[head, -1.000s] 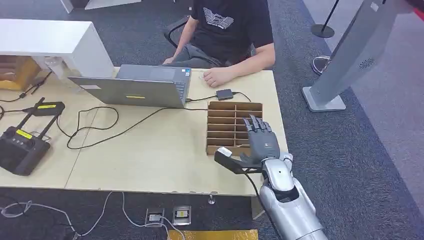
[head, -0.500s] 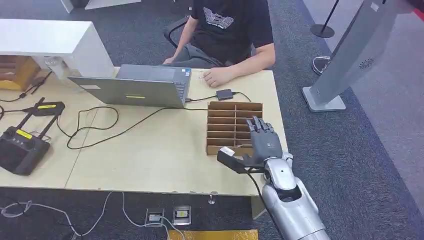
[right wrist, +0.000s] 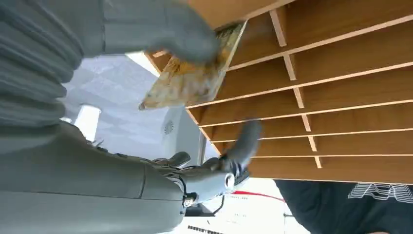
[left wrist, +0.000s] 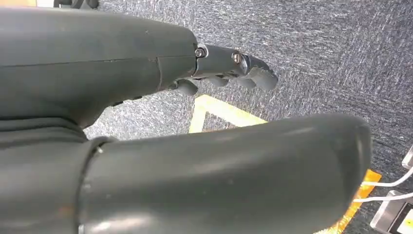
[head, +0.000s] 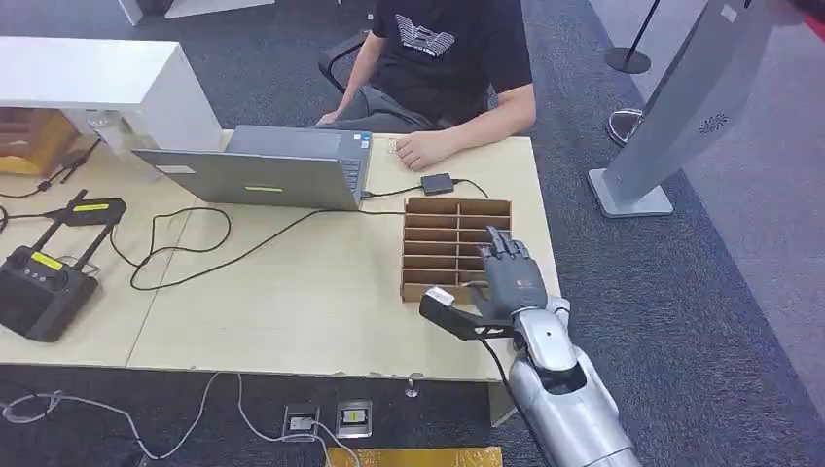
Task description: Pass the card to the sensor for recognition and then transmit it.
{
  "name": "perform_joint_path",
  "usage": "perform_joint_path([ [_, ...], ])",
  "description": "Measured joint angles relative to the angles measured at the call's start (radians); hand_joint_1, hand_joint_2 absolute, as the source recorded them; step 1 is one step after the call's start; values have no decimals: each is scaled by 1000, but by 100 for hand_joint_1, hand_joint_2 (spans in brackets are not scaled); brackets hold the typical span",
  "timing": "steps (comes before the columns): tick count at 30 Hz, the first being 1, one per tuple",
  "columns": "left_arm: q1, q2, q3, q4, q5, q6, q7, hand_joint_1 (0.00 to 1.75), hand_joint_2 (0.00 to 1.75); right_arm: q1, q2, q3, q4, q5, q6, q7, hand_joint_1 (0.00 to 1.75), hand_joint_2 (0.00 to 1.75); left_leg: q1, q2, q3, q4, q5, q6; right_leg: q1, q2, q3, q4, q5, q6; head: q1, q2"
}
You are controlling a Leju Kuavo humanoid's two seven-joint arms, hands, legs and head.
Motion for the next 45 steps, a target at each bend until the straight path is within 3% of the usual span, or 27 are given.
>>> perform_joint_path([
  [12,-1,0,-10,0,0,-3,0,0,0,21,6,3,0,-92,-5,-47,175,175,0,0,0,0,0,0,0,0,0,0,0,0,0,0],
  [36,-3,3,-40,2,1,-6,-4,0,0,39,5,29,-2,-101,-17,-42,175,175,0,0,0,0,0,0,0,0,0,0,0,0,0,0],
  [45,-3,3,-53,2,15,5,-4,0,0,37,-2,26,-28,-48,-55,-42,175,175,0,0,0,0,0,0,0,0,0,0,0,0,0,0],
])
